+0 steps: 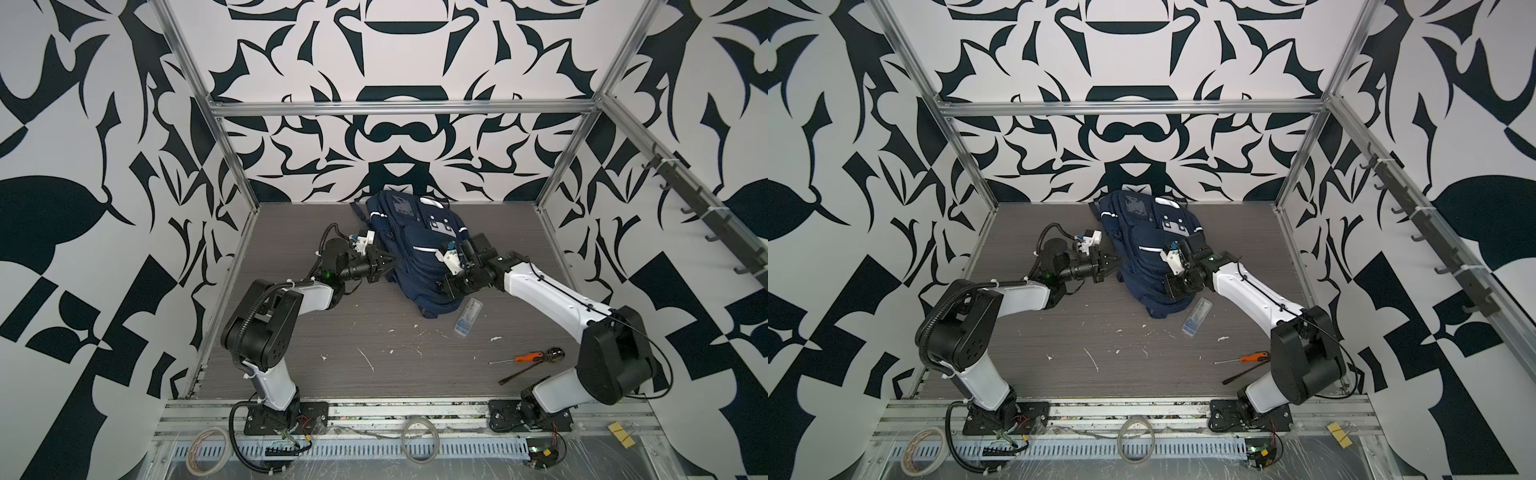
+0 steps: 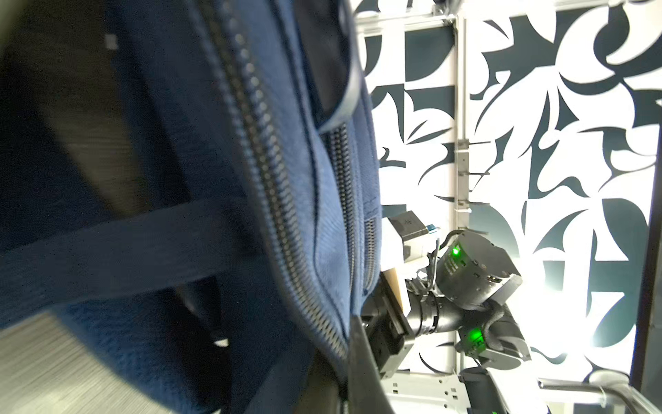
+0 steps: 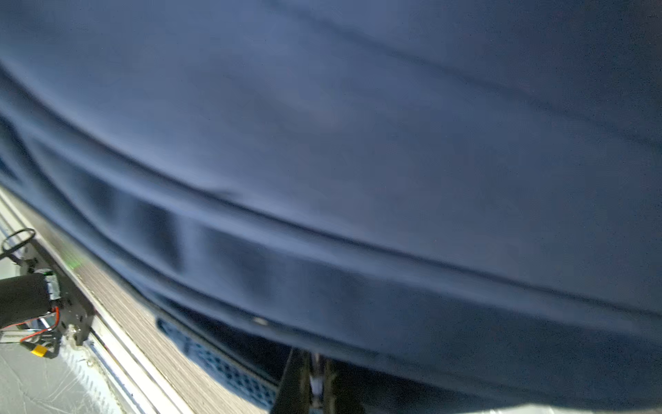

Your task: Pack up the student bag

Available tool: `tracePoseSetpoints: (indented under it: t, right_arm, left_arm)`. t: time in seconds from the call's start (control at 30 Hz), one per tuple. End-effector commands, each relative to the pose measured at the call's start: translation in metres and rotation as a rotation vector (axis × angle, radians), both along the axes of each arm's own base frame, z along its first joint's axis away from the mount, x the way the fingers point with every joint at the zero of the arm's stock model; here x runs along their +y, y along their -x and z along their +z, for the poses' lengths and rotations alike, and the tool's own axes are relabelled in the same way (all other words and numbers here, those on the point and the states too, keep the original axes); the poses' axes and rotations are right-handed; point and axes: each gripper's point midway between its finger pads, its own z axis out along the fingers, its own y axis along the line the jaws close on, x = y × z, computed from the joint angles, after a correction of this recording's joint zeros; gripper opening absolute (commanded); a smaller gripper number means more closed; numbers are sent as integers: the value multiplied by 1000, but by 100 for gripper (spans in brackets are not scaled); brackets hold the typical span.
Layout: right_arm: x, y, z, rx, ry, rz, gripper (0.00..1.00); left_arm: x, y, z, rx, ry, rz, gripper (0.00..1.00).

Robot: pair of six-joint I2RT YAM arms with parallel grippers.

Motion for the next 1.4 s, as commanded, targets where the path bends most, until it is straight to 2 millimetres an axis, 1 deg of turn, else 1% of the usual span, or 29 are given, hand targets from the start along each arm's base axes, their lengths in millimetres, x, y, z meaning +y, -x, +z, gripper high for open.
tracePoseSetpoints:
  t: [0.0, 0.1, 0.2, 0.3, 0.4, 0.47, 0.57, 0.63, 0.73, 0.8, 0.93, 1.03, 1.07, 1.17, 1.27, 1.37]
  right_arm:
    - [-29, 12, -5, 62, 157, -31, 1]
    - [-39, 11, -7, 69, 194, -52, 0]
    - [-46, 9, -11, 79, 213, -86, 0]
    - [-52, 5, -13, 75, 235, -116, 0]
    - [-61, -2, -12, 57, 260, -147, 0]
    - [-69, -8, -11, 39, 274, -174, 0]
    - [-83, -21, -7, 11, 266, -231, 0]
    - [-94, -33, -5, -5, 252, -274, 0]
    - [-106, -51, -1, -51, 262, -290, 0]
    - [-105, -65, 3, -110, 260, -262, 0]
    - [-94, -93, 14, -301, 225, -169, 0]
    - [-90, -108, 23, -401, 229, -124, 0]
    - [-90, -109, 22, -414, 241, -96, 0]
    - [-80, -113, 21, -468, 271, 34, 0]
    - [-83, -125, 18, -513, 348, 105, 0]
    - [-84, -134, 12, -514, 424, 191, 0]
  left_arm:
    - [22, -4, 47, -181, 71, 59, 0]
    - [41, -9, 40, -163, 57, 108, 0]
    - [58, -11, 28, -131, 17, 138, 0]
    - [70, -8, 12, -79, -63, 152, 0]
    - [79, 2, -3, -43, -189, 148, 0]
    - [85, 8, -11, -28, -265, 135, 0]
    - [98, 14, -23, 7, -330, 131, 0]
    - [108, 17, -33, 40, -365, 133, 0]
    - [118, 24, -46, 61, -427, 113, 0]
    - [121, 29, -55, 69, -474, 81, 0]
    - [126, 36, -70, 64, -572, 14, 0]
    - [131, 41, -80, 64, -643, -29, 0]
    - [133, 42, -84, 66, -660, -41, 0]
    - [134, 47, -96, 60, -689, -83, 0]
    - [135, 54, -107, 64, -706, -129, 0]
    - [137, 61, -111, 57, -732, -168, 0]
